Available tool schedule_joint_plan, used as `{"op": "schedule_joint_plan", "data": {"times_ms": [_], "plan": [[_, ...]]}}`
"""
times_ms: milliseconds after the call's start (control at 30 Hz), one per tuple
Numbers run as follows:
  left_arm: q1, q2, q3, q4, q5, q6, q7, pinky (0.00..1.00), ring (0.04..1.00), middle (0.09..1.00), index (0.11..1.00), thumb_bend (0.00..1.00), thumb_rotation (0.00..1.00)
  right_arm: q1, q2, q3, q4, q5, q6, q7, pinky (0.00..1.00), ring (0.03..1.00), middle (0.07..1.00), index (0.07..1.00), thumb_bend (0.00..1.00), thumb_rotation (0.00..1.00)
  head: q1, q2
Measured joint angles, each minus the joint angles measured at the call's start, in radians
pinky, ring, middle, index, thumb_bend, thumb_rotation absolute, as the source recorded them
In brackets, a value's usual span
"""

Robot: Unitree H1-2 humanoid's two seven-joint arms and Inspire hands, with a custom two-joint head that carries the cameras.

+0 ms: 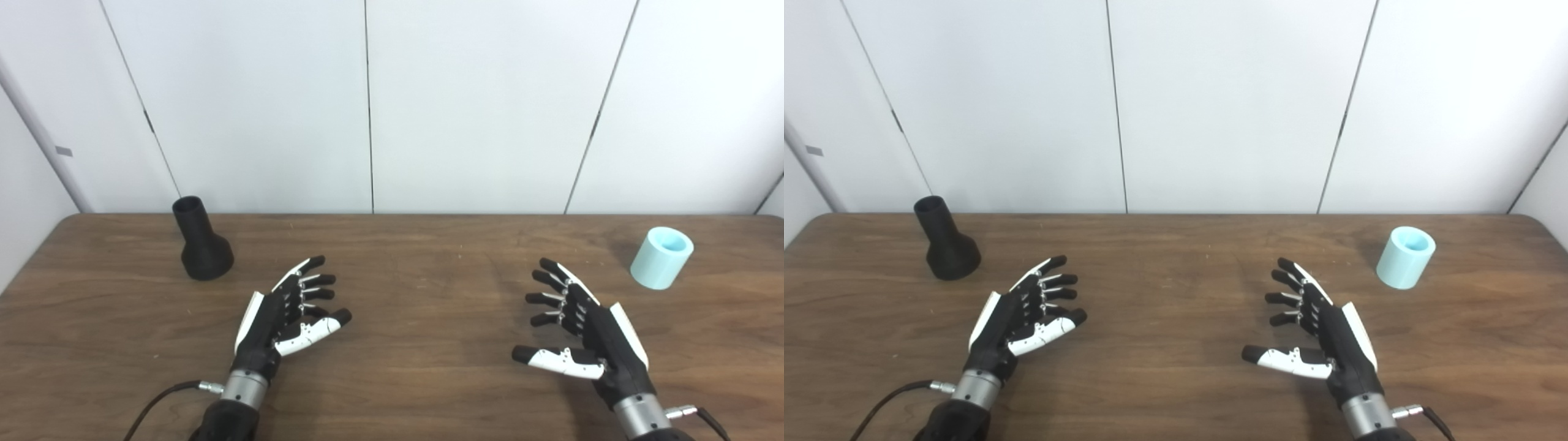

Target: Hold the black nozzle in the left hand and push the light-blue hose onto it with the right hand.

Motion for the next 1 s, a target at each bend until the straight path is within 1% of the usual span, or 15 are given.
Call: {"op": "schedule_joint_plan", "data": {"times_ms": [467, 533, 567, 600, 633, 667, 700, 733, 800, 833, 867, 900, 933, 967, 1000], "plan": [[0.000, 0.001, -0.002, 0.000, 0.001, -0.001, 0.000, 0.53, 0.707, 0.754, 0.799, 0.66, 0.31, -0.001, 0.000, 0.004, 0.000, -0.009, 0.000, 0.000, 0.59, 0.748, 0.863, 0.892, 0.80, 0.21, 0.003, 0.000], [0.000, 0.001, -0.002, 0.000, 0.001, -0.001, -0.001, 0.53, 0.712, 0.756, 0.799, 0.66, 0.32, -0.001, 0.000, 0.006, 0.000, -0.011, 0.000, 0.000, 0.59, 0.749, 0.863, 0.893, 0.80, 0.21, 0.018, -0.012], [0.000, 0.001, -0.003, 0.000, 0.001, -0.001, -0.001, 0.54, 0.714, 0.756, 0.800, 0.66, 0.31, 0.000, 0.000, 0.006, 0.000, -0.011, -0.001, 0.000, 0.59, 0.749, 0.864, 0.893, 0.80, 0.21, 0.043, -0.023], [0.000, 0.001, -0.004, 0.000, 0.001, -0.001, 0.000, 0.54, 0.716, 0.756, 0.799, 0.65, 0.31, 0.000, 0.000, 0.006, 0.000, -0.011, -0.002, 0.000, 0.59, 0.749, 0.864, 0.893, 0.80, 0.21, 0.101, -0.049], [0.000, 0.001, -0.007, 0.000, 0.002, -0.001, 0.000, 0.54, 0.717, 0.756, 0.799, 0.65, 0.31, 0.000, 0.000, 0.005, 0.000, -0.011, -0.004, 0.000, 0.59, 0.752, 0.866, 0.895, 0.79, 0.20, 0.101, -0.049], [-0.001, 0.000, -0.010, 0.001, 0.005, -0.002, 0.001, 0.55, 0.717, 0.756, 0.799, 0.65, 0.30, 0.000, -0.001, 0.004, 0.002, -0.009, -0.008, 0.000, 0.60, 0.753, 0.866, 0.895, 0.79, 0.20, 0.170, -0.081], [-0.002, -0.002, -0.014, 0.003, 0.008, -0.008, 0.004, 0.55, 0.717, 0.757, 0.800, 0.65, 0.31, 0.001, -0.002, 0.001, 0.009, -0.005, -0.020, 0.001, 0.60, 0.755, 0.867, 0.894, 0.80, 0.21, 0.213, -0.103], [-0.005, -0.003, -0.020, 0.010, 0.011, -0.018, 0.006, 0.55, 0.717, 0.758, 0.799, 0.65, 0.31, 0.002, -0.006, -0.003, 0.023, 0.001, -0.038, 0.002, 0.60, 0.756, 0.867, 0.893, 0.80, 0.21, 0.213, -0.103], [-0.015, -0.008, -0.029, 0.023, 0.016, -0.036, 0.010, 0.55, 0.713, 0.757, 0.797, 0.66, 0.31, 0.004, -0.020, -0.011, 0.055, 0.008, -0.051, 0.004, 0.60, 0.754, 0.863, 0.890, 0.81, 0.23, 0.222, -0.109], [-0.018, -0.012, -0.031, 0.029, 0.018, -0.040, 0.016, 0.55, 0.711, 0.757, 0.796, 0.67, 0.32, 0.004, -0.029, -0.013, 0.068, 0.011, -0.056, 0.006, 0.60, 0.753, 0.861, 0.888, 0.81, 0.23, 0.265, -0.130], [-0.020, -0.016, -0.032, 0.035, 0.020, -0.046, 0.022, 0.55, 0.712, 0.759, 0.798, 0.67, 0.32, 0.006, -0.035, -0.015, 0.073, 0.015, -0.058, 0.008, 0.61, 0.758, 0.861, 0.887, 0.81, 0.22, 0.265, -0.174], [-0.025, -0.021, -0.034, 0.043, 0.020, -0.058, 0.031, 0.55, 0.711, 0.757, 0.799, 0.67, 0.32, 0.009, -0.040, -0.017, 0.072, 0.021, -0.060, 0.010, 0.62, 0.767, 0.866, 0.889, 0.79, 0.19, 0.332, -0.175], [-0.031, -0.027, -0.036, 0.052, 0.020, -0.071, 0.037, 0.55, 0.711, 0.757, 0.800, 0.68, 0.32, 0.011, -0.044, -0.021, 0.070, 0.025, -0.060, 0.011, 0.63, 0.772, 0.869, 0.889, 0.79, 0.17, 0.363, -0.195], [-0.037, -0.034, -0.038, 0.062, 0.020, -0.079, 0.043, 0.54, 0.710, 0.754, 0.799, 0.67, 0.31, 0.014, -0.046, -0.024, 0.067, 0.031, -0.060, 0.012, 0.63, 0.779, 0.872, 0.893, 0.79, 0.20, 0.383, -0.212], [-0.043, -0.043, -0.041, 0.069, 0.020, -0.081, 0.046, 0.54, 0.709, 0.753, 0.798, 0.67, 0.30, 0.016, -0.047, -0.025, 0.066, 0.039, -0.061, 0.014, 0.64, 0.782, 0.874, 0.894, 0.79, 0.21, 0.383, -0.212]]}}
